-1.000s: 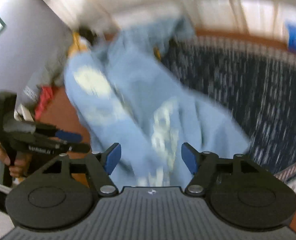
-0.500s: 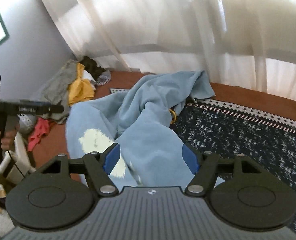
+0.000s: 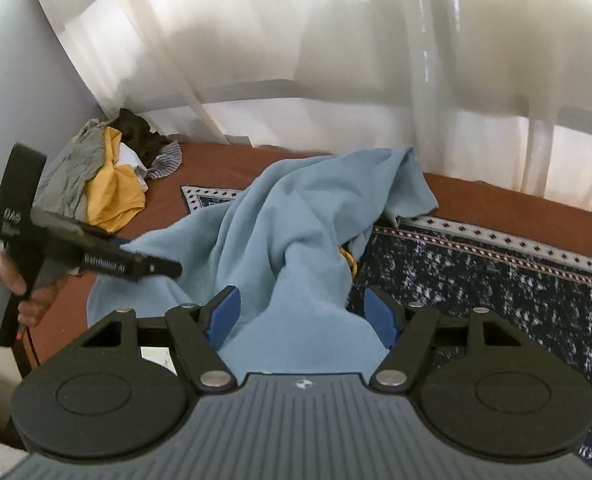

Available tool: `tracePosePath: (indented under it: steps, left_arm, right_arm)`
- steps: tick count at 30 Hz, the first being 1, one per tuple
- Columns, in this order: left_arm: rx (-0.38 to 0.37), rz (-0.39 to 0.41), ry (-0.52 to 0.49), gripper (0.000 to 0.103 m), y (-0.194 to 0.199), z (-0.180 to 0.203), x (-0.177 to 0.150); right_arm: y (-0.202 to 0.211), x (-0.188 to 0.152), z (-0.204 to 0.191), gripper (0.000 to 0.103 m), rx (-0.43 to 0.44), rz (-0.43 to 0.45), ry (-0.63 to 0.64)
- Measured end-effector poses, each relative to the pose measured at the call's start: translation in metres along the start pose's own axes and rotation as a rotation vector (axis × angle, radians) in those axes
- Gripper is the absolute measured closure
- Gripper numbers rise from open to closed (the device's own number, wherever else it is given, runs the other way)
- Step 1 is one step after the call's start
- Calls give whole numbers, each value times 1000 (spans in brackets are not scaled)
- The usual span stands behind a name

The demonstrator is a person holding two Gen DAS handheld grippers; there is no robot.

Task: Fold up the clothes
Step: 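Release the right gripper while the left gripper regrasps the sweatshirt fabric, then grasp a sweatshirt edge with the right gripper while the left gripper holds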

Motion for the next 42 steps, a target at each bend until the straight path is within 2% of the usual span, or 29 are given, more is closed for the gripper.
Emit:
tracePosePath:
  steps: [3, 12, 16, 22, 23, 24, 25, 26, 27, 30, 33, 37, 42]
  left_arm:
    - [18, 33, -39, 88, 19, 12, -13]
    - [-21, 188, -80, 90, 88, 62, -46]
    - [-15, 198, -119, 90, 93, 71, -52]
    - [-29, 191, -32, 90, 91, 57, -68]
    - [-27, 190, -19, 89, 91, 55, -70]
    - [-26, 189, -6, 89, 92, 54, -72]
    - [-25, 187, 7, 89, 92, 52, -74]
    - [-23, 185, 20, 89, 92, 49, -75]
    - [-21, 182, 34, 89, 92, 47, -77]
    - [-15, 182, 76, 89, 96, 40, -78]
    - [2, 185, 108, 89, 97, 35, -77]
    - [29, 181, 141, 89, 94, 32, -73]
    - [36, 191, 159, 89, 90, 36, -64]
  right_arm:
    - [-15, 9, -9, 30, -13, -8, 17]
    - [-65, 48, -50, 30, -24, -31, 119]
    - [-97, 51, -46, 30, -49, -91, 94]
    - [-143, 57, -41, 31, -85, -182, 55]
    - [-151, 58, -41, 41, -91, -197, 49]
    - [-157, 56, -40, 56, -92, -220, 41]
    - [-162, 49, -40, 63, -80, -250, 29]
    - [-164, 45, -40, 76, -65, -264, 15]
    - [-162, 43, -41, 97, -54, -261, 2]
    - [-142, 52, -42, 98, -36, -205, -19]
    - [-99, 80, -29, 99, -22, -75, -52]
    - [-20, 115, 14, 99, -23, 112, -141]
    - [87, 123, 89, 99, -80, 292, -230]
Point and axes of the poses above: each gripper's, at about its wrist camera, not at the fingertips, and y roughly against the way its jaws point, z to its right, x to its top, the point moved 8 cm from there along -y, roughly the way its jaws point, and after that the axes turned 15 degrees about -y, right-handed, at the moved point
